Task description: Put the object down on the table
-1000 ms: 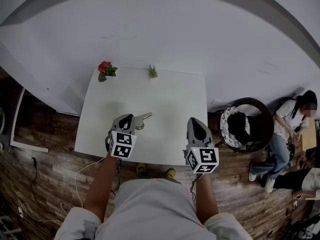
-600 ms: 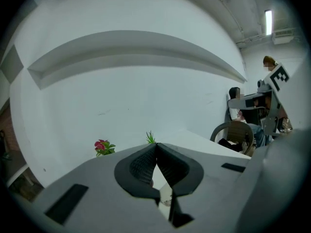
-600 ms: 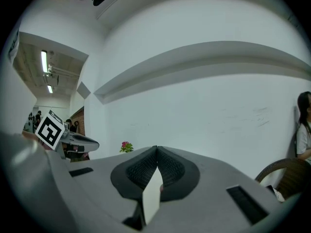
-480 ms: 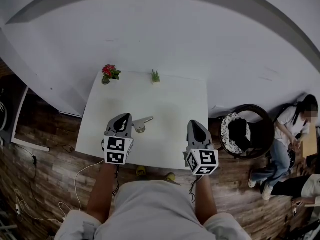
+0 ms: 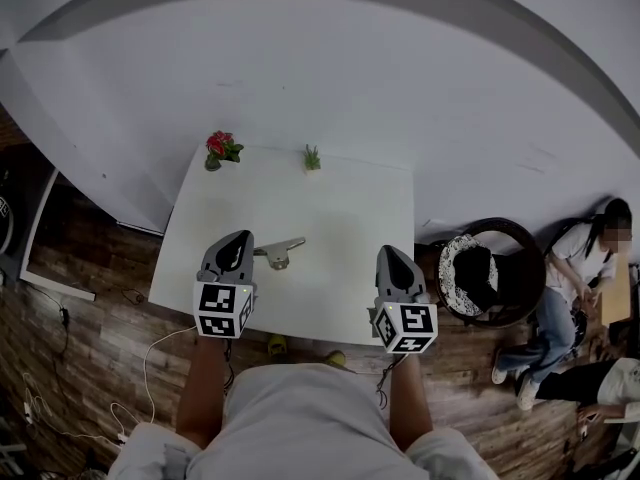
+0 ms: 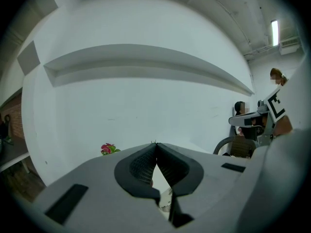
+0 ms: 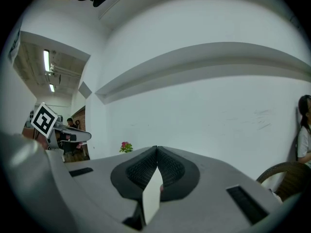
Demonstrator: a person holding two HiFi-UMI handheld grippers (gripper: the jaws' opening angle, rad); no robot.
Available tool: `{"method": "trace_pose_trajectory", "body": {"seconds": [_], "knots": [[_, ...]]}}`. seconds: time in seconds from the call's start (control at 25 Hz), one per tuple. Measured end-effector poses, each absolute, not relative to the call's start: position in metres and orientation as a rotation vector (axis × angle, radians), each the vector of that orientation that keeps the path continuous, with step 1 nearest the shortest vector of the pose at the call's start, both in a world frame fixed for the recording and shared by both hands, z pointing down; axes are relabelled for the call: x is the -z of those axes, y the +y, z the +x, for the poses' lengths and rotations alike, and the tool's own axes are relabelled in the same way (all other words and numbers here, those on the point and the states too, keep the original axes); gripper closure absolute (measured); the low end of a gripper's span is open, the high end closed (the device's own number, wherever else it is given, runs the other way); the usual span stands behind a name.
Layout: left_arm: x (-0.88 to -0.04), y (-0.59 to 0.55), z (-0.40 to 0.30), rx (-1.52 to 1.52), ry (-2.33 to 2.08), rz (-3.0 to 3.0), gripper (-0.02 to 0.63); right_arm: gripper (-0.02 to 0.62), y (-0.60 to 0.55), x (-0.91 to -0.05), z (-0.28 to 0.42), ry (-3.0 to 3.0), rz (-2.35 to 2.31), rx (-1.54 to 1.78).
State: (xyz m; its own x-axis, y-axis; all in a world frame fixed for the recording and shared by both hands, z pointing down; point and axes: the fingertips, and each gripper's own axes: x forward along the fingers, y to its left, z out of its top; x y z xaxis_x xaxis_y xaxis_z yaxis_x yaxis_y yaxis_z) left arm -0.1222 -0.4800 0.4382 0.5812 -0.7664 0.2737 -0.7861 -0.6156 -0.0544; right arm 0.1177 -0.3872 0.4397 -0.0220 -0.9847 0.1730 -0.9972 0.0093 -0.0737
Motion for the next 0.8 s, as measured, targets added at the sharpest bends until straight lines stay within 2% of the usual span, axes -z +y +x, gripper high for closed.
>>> {"method": "trace_pose_trajectory", "body": {"seconds": [0.8], "knots": [[-0.426, -0.482, -0.136, -0.352, -1.369, 2.736, 0.588, 0.589, -0.383, -0.439, 0.125, -2.173, 2.137, -0.257]]}}
